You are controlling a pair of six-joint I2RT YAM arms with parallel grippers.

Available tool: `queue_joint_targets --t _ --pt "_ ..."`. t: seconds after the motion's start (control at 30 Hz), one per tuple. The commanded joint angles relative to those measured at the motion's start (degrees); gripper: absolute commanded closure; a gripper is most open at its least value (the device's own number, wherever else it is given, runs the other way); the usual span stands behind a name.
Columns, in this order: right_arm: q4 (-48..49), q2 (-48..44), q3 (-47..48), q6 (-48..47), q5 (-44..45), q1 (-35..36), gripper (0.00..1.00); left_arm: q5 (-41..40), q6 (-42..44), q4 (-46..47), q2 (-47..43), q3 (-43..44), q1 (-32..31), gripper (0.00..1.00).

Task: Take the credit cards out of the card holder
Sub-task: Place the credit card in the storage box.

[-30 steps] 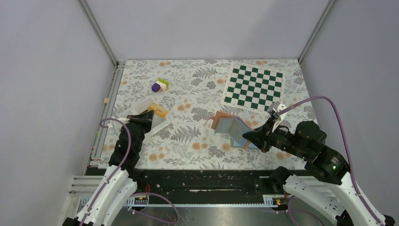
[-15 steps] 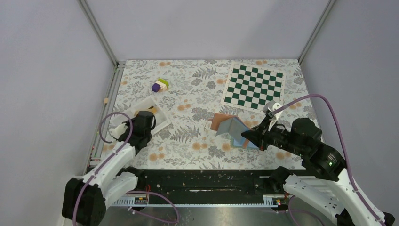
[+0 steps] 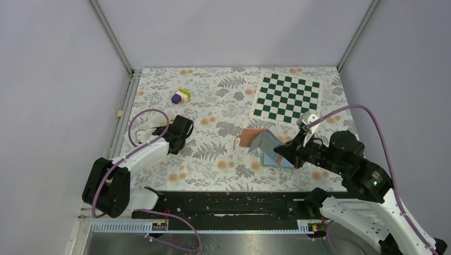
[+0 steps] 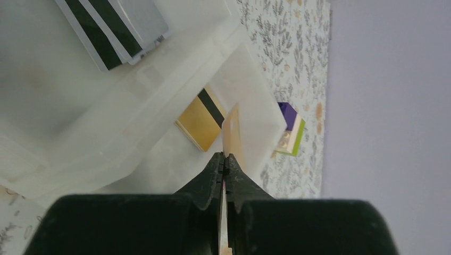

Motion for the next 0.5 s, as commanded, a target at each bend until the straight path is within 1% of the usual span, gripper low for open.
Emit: queue_joint_targets --t 0.0,0.07,0.13,0.23,0.37,0.47 --pt "0.66 -0.13 2.98 -1.22 1.31 -0.25 1.00 -3.67 -30.81 -5.64 2.92 2.28 -0.12 1.00" --pt "0.23 0.07 3.22 -1.26 1.25 -0.25 1.00 -3.86 -34.46 -7.98 3.91 2.38 -0.09 1.00" --pt "-0.61 0.44 3.45 -1.33 1.12 -0.31 1.00 -5.51 -34.89 -8.10 3.25 1.63 -0.12 1.00" --pt "-0.98 0.25 3.25 -1.35 1.06 -0.27 1.00 -6.36 -34.90 -6.25 3.54 0.81 -0.02 1.00" --pt "-0.98 0.47 3.20 -1.50 1.42 -0.28 1.00 -5.57 -34.96 -2.79 6.44 1.07 0.03 1.00" --pt "-1.20 0.72 3.40 -1.58 1.62 -0.31 1.00 -6.82 -35.13 0.18 8.35 1.48 0.19 1.00"
